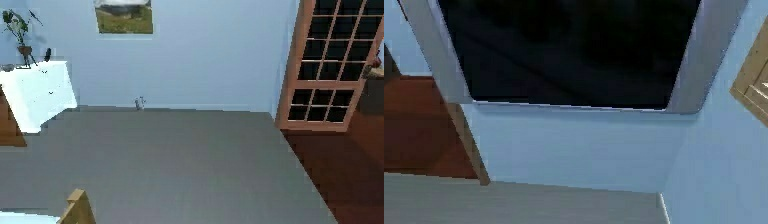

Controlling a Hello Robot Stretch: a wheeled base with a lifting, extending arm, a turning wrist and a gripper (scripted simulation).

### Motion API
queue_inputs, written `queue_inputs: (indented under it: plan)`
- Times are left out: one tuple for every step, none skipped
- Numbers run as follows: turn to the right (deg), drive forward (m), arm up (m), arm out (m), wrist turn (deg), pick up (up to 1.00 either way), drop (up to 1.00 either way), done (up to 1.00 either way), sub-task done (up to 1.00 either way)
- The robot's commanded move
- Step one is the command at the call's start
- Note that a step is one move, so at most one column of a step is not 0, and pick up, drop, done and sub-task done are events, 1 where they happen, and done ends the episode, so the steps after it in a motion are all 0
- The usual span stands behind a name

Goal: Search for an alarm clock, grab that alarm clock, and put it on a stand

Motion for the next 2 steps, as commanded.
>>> queue_inputs:
  plan:
    - [0.0, 1.0, 0.0, 0.0, 0.0, 0.0, 0.0, 0.0, 0.0]
    - [-39.0, 0.0, 0.0, 0.0, 0.0, 0.0, 0.0, 0.0, 0.0]
